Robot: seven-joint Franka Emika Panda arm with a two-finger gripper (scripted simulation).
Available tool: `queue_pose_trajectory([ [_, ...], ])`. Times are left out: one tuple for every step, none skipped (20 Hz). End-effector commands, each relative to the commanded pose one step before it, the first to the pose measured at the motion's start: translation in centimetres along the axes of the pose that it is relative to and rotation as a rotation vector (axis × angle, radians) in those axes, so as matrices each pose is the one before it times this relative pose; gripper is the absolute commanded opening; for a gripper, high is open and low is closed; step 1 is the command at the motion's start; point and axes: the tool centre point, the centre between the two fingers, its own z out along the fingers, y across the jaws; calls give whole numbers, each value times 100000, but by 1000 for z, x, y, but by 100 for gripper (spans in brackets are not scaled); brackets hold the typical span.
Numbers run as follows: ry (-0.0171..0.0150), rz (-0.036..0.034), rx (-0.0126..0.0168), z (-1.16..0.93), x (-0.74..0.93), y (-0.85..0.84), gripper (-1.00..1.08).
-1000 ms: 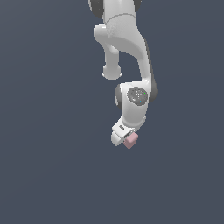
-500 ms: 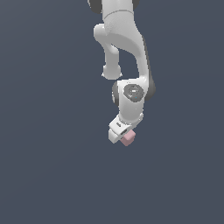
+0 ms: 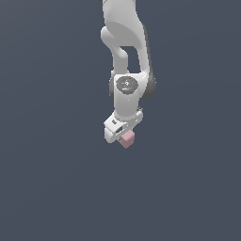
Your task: Pick up the object and move it to a goal position.
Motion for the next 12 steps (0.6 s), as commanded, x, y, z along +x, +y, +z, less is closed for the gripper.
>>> queue_pose_trajectory([
  [28, 33, -79, -813, -1791, 480, -100],
  [0, 0, 0, -283, -624, 176, -100],
  [0, 0, 0, -265, -580, 166, -100],
  [0, 0, 0, -244, -533, 154, -100],
  [0, 0, 0, -223, -483, 142, -100],
  [0, 0, 0, -200, -430, 130, -100],
  [0, 0, 0, -178, -376, 118, -100],
  [0, 0, 0, -154, -319, 107, -100],
  [41, -39, 40, -132, -251, 83, -100],
  [0, 0, 0, -104, -201, 80, -100],
  [0, 0, 0, -76, -141, 63, -100],
  [0, 0, 0, -46, -81, 40, -100],
])
